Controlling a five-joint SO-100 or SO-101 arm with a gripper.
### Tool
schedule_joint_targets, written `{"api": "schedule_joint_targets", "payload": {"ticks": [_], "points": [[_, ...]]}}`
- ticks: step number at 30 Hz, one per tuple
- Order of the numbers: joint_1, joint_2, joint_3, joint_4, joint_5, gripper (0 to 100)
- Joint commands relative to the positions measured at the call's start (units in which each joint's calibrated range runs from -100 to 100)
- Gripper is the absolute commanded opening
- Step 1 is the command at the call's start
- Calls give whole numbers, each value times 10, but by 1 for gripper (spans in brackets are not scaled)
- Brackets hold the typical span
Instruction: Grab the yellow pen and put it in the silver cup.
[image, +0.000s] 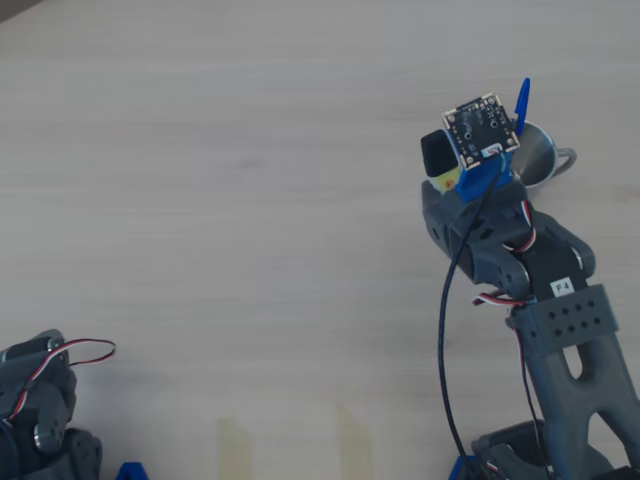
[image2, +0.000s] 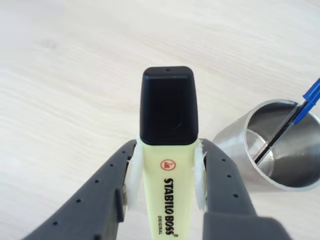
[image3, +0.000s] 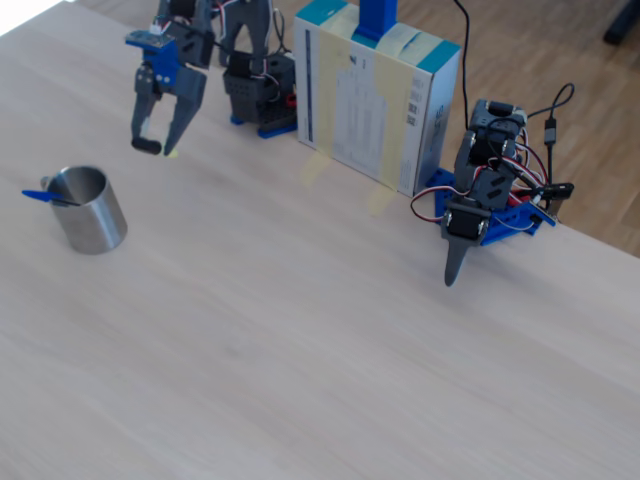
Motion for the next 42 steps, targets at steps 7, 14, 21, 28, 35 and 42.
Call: {"api": "schedule_joint_targets", "payload": {"ticks": [7, 14, 21, 28, 35, 42], "points": [[-20, -38, -18, -53, -76, 9], [-14, -39, -18, -128, -129, 9], [1, -39, -5, -185, -178, 9], [15, -39, 64, -333, -214, 9], [43, -40, 124, -460, -217, 9], [80, -40, 177, -557, -196, 9]]}}
